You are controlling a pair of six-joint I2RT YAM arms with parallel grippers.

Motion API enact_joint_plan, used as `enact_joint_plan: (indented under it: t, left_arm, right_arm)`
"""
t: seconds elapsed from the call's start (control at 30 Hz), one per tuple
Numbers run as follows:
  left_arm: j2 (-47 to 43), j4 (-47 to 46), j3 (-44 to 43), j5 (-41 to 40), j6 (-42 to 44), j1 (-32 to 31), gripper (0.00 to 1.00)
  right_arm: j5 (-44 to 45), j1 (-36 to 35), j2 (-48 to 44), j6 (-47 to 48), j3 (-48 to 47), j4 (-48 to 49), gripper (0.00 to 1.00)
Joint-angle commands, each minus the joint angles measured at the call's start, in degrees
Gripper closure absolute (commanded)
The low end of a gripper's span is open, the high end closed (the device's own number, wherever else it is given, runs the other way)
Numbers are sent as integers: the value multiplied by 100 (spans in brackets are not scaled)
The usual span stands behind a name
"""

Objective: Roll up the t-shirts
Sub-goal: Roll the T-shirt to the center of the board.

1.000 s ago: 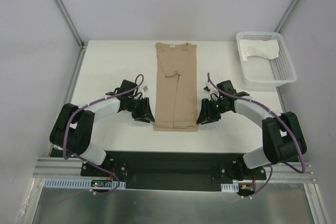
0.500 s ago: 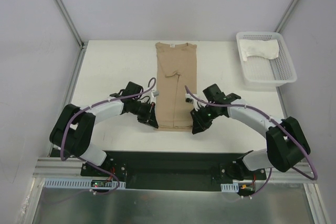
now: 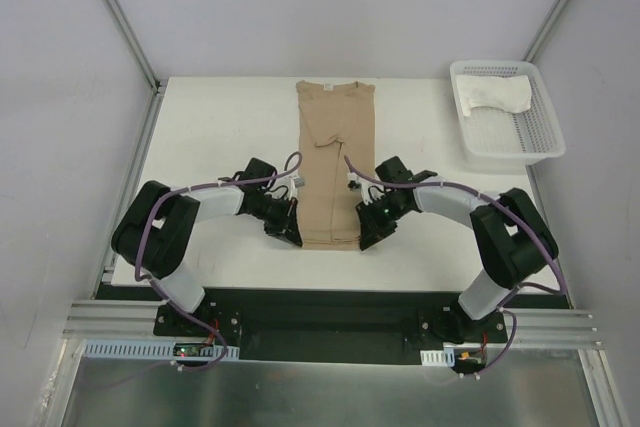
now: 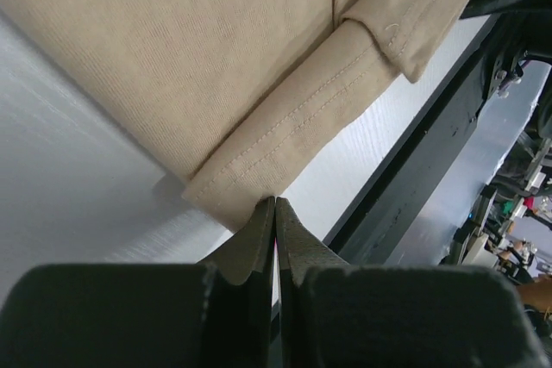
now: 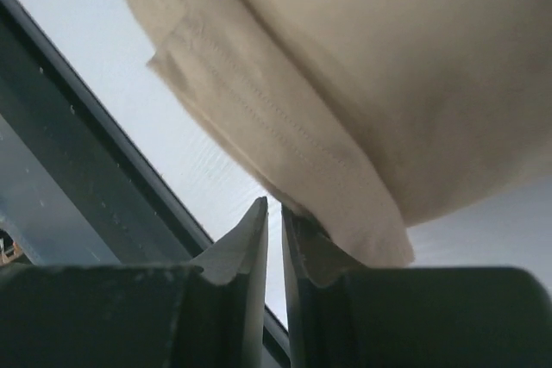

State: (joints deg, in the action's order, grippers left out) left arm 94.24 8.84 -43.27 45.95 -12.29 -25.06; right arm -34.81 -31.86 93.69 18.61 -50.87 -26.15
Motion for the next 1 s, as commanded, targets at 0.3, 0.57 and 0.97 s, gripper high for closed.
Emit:
enact_joint_plan:
  t: [0.3, 0.57, 0.97]
  left_arm:
    - [-36, 21, -1465, -526, 946, 520, 90]
    - [-1537, 496, -773, -1130, 3309, -804, 59]
    - [-1813, -867, 1012, -2248, 6395, -2090, 51]
  right_arm:
    - [369, 1111, 669, -94, -1646, -171, 87]
    - [570, 1085, -956, 273, -802, -180, 68]
    - [3068, 1199, -3032, 740, -494, 391, 31]
